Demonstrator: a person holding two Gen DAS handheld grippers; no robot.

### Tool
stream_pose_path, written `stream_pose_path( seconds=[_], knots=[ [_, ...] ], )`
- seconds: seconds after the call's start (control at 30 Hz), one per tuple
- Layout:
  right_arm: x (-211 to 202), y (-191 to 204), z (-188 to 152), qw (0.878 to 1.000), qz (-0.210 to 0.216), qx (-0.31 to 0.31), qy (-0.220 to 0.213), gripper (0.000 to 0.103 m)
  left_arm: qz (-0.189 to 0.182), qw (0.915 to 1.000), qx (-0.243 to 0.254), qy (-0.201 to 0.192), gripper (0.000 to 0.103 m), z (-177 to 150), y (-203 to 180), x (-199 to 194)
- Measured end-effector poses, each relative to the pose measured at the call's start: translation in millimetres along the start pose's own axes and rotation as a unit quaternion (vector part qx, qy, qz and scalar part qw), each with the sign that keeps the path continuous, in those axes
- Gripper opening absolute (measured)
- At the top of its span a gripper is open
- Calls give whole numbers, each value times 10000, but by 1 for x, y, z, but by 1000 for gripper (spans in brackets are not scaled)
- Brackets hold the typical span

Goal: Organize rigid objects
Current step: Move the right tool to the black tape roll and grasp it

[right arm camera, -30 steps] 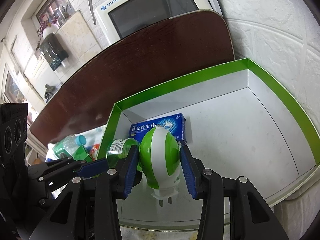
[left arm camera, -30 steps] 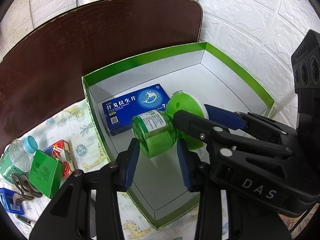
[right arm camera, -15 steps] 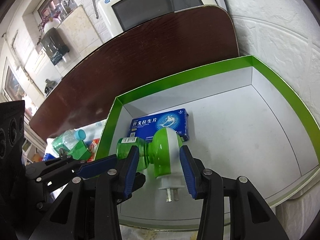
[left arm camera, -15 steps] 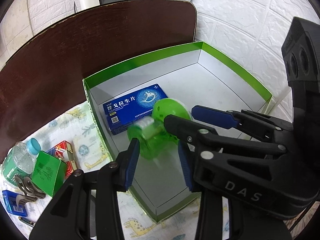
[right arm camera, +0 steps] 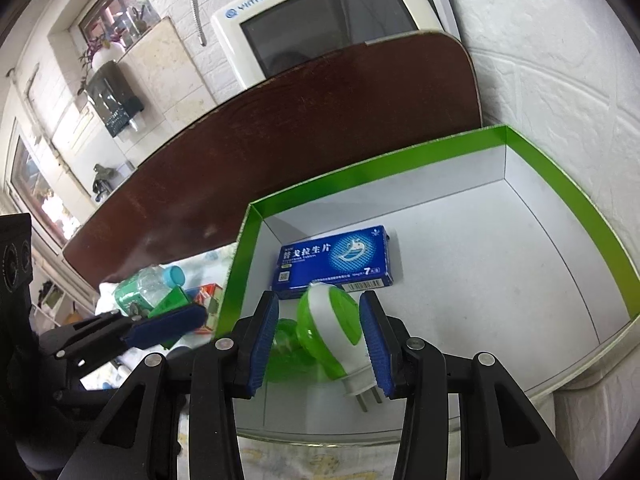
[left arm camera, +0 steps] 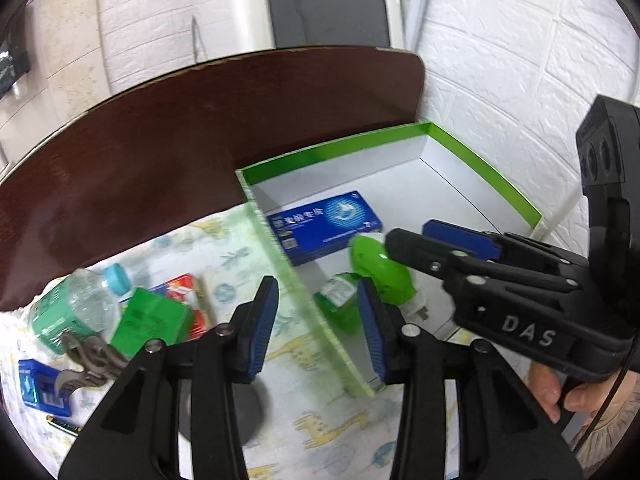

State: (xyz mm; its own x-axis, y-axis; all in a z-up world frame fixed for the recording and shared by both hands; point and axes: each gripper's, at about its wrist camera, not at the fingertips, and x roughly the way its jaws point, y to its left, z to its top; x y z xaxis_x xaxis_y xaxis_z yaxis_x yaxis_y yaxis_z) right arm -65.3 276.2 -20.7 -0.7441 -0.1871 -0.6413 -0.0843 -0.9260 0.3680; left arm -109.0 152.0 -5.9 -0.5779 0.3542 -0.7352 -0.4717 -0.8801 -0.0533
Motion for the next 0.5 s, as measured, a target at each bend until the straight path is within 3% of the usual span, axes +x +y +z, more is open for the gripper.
stream_pose_path(
  seconds=[0.13, 0.27, 0.5],
  knots=[
    [-5, 16, 1, 9999, 78, -144, -47, 45, 281, 9991, -311, -29, 39, -8, 27, -8],
    [-11, 38, 0, 9991, 210, -351, -91, 45, 432, 9962, -727, 186, 39, -29, 61, -8],
    [-14, 86, -12, 9949, 534, -854, -20, 45, 329, 9927, -1009, 563, 37, -66, 90, 1]
  ],
)
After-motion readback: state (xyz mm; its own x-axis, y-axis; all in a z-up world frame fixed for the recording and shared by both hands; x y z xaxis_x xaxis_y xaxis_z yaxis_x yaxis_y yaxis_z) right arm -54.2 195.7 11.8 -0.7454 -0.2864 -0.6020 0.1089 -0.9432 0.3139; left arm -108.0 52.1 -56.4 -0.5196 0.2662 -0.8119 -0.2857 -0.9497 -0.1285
